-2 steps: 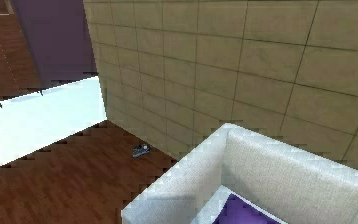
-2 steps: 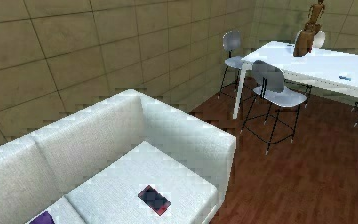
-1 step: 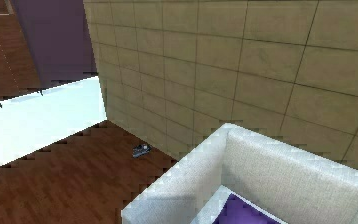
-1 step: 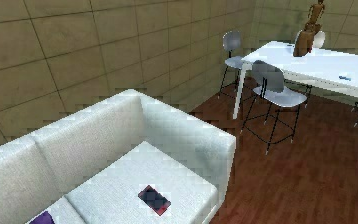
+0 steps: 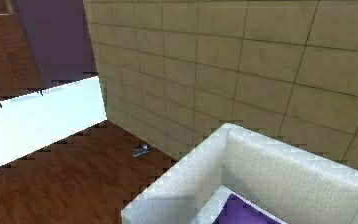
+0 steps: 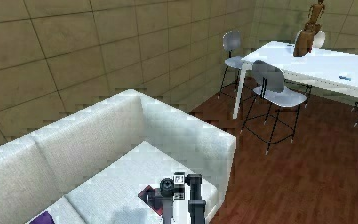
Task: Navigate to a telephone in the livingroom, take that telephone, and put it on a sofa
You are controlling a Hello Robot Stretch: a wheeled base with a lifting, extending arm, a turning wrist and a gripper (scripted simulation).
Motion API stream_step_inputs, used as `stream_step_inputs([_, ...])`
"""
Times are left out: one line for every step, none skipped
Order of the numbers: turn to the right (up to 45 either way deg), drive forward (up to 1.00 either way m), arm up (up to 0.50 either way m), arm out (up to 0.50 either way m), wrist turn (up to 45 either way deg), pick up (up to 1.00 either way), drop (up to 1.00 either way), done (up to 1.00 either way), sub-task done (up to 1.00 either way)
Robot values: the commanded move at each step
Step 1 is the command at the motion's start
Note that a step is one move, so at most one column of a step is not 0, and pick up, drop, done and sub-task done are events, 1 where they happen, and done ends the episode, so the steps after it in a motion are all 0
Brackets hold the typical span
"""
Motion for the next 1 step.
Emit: stream_step_inputs([0.0, 0.0, 0.0, 0.0, 45.0, 0.0, 0.0, 0.0, 0.0])
